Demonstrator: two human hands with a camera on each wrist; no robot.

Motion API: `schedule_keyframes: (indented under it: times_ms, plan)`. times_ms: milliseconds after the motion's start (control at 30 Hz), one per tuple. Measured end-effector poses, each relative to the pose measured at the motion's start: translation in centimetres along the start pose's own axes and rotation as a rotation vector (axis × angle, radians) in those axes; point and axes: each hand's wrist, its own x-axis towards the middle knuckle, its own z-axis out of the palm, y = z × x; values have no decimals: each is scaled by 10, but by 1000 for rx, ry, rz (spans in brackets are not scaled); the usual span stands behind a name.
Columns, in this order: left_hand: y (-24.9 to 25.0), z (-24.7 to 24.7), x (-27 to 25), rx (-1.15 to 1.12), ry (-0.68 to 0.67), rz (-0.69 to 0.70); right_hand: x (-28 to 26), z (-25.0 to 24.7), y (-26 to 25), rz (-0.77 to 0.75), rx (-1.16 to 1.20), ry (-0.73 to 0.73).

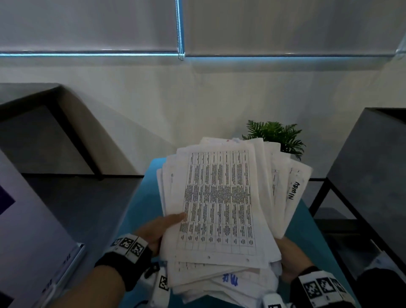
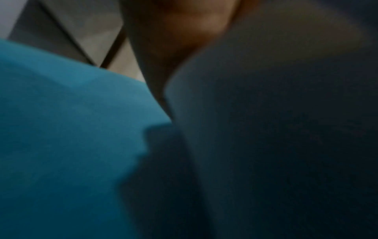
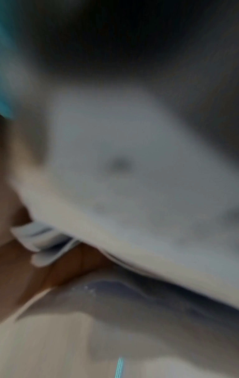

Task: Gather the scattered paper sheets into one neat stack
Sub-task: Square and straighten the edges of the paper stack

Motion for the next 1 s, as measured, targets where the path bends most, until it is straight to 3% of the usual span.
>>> schedule_keyframes:
  times_ms: [67, 167, 300, 400, 467, 567, 700, 867, 933, 1000]
  plan:
    - [-1, 2, -5, 28, -80, 39, -3, 4, -4, 33, -56, -64]
    - [-2, 1, -5, 85, -33, 145, -3, 2, -15, 47, -54, -118]
    - [-6, 1, -4, 103, -35, 222, 5, 0, -37, -46, 74, -164]
    - [-8, 3, -1, 113, -13, 267, 14, 13, -40, -172, -189, -42]
    - [-8, 3, 3, 110, -6, 274, 21, 19, -38, -239, -212, 75]
    - [-5, 3, 11, 53, 43, 264, 35, 25, -37, -260, -271, 166]
    - [2, 5, 21, -19, 151, 360, 38, 45, -51, -294, -574, 250]
    - [9, 0, 19, -118, 164, 451, 33, 41, -52, -541, -389, 188]
    - [5, 0, 19, -94, 136, 454, 42, 35, -42, -438, -410, 188]
    - [0, 2, 20, -109, 114, 426, 56, 35, -36, -300, -592, 239]
